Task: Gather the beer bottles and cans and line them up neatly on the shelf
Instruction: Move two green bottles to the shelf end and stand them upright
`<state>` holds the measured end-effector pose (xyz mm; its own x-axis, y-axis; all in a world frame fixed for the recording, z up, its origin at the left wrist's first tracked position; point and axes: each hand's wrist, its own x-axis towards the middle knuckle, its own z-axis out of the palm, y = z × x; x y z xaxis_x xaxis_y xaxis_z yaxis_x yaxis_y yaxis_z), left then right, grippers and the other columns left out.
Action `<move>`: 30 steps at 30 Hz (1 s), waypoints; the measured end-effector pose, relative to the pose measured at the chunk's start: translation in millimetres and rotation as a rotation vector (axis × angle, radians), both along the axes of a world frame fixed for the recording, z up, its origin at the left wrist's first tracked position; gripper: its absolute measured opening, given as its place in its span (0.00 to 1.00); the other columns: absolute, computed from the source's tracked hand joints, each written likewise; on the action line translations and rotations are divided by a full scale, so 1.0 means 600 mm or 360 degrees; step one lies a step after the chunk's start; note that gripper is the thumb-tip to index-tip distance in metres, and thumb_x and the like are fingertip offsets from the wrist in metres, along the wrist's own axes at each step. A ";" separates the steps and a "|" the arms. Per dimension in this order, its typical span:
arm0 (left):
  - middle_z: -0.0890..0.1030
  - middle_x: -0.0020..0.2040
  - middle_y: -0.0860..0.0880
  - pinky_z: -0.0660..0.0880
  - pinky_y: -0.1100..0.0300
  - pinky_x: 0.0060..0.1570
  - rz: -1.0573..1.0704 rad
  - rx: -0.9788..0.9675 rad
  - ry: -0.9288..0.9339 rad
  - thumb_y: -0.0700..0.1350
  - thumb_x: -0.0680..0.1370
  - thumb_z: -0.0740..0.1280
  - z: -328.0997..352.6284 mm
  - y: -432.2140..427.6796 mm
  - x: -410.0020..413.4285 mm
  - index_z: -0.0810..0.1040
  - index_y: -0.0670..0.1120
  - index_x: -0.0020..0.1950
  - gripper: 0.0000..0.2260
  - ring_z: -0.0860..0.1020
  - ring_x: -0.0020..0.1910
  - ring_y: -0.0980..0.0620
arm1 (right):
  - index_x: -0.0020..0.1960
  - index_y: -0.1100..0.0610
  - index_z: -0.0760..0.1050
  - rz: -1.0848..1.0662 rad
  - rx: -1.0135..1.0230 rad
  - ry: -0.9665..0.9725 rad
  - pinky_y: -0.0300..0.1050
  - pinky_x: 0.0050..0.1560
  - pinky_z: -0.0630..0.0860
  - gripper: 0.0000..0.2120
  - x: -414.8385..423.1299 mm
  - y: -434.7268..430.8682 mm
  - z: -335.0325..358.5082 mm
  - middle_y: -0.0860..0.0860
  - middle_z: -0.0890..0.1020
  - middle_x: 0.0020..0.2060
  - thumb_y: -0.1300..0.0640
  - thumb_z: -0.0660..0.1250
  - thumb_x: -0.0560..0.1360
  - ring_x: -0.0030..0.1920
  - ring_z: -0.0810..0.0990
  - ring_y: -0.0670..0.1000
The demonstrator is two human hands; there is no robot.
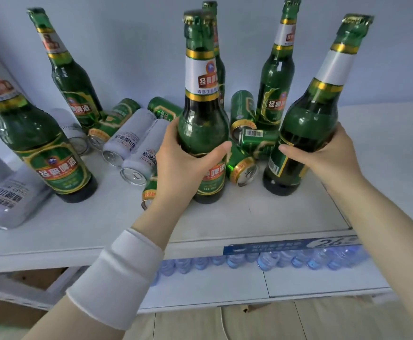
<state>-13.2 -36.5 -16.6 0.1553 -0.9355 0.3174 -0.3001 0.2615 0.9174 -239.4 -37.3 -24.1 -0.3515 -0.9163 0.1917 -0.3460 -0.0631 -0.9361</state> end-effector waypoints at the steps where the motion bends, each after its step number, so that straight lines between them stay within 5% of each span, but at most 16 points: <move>1: 0.80 0.52 0.58 0.77 0.59 0.54 0.0005 -0.0026 0.0014 0.55 0.61 0.77 0.006 0.004 0.000 0.71 0.49 0.62 0.32 0.78 0.53 0.61 | 0.62 0.54 0.70 -0.0013 0.0005 -0.0035 0.52 0.58 0.76 0.35 -0.003 0.004 0.001 0.47 0.79 0.56 0.53 0.80 0.58 0.56 0.79 0.49; 9: 0.80 0.48 0.60 0.79 0.61 0.49 -0.0069 -0.0166 0.0001 0.59 0.60 0.72 0.042 0.016 0.005 0.73 0.53 0.55 0.26 0.79 0.49 0.64 | 0.59 0.52 0.73 -0.0070 -0.0012 -0.0199 0.52 0.57 0.77 0.30 -0.007 0.027 0.018 0.49 0.81 0.54 0.55 0.79 0.59 0.55 0.80 0.50; 14: 0.81 0.47 0.60 0.77 0.69 0.45 -0.0232 -0.0182 0.0052 0.60 0.59 0.72 0.065 0.014 -0.012 0.74 0.54 0.54 0.26 0.79 0.48 0.65 | 0.53 0.50 0.75 -0.0075 -0.0040 -0.0335 0.39 0.42 0.75 0.21 -0.016 0.042 0.031 0.44 0.82 0.47 0.58 0.77 0.63 0.48 0.81 0.43; 20: 0.83 0.48 0.56 0.80 0.55 0.47 -0.0474 -0.0147 0.0104 0.60 0.58 0.73 0.091 0.010 -0.088 0.75 0.51 0.56 0.29 0.81 0.48 0.59 | 0.49 0.48 0.76 -0.0143 -0.0061 -0.0420 0.47 0.50 0.77 0.17 -0.068 0.068 0.047 0.47 0.82 0.48 0.59 0.76 0.64 0.51 0.81 0.48; 30: 0.81 0.46 0.59 0.76 0.67 0.43 -0.0685 -0.0109 0.0118 0.50 0.63 0.76 0.107 0.012 -0.332 0.74 0.53 0.54 0.22 0.80 0.47 0.63 | 0.47 0.47 0.76 -0.0345 -0.0102 -0.0343 0.48 0.51 0.78 0.17 -0.304 0.127 0.066 0.46 0.82 0.46 0.59 0.76 0.63 0.50 0.81 0.48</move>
<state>-212.3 -29.4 47.8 -0.2190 -0.8971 0.3838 -0.0845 0.4093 0.9085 -422.0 38.6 15.7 -0.5764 -0.8039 0.1468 -0.1521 -0.0709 -0.9858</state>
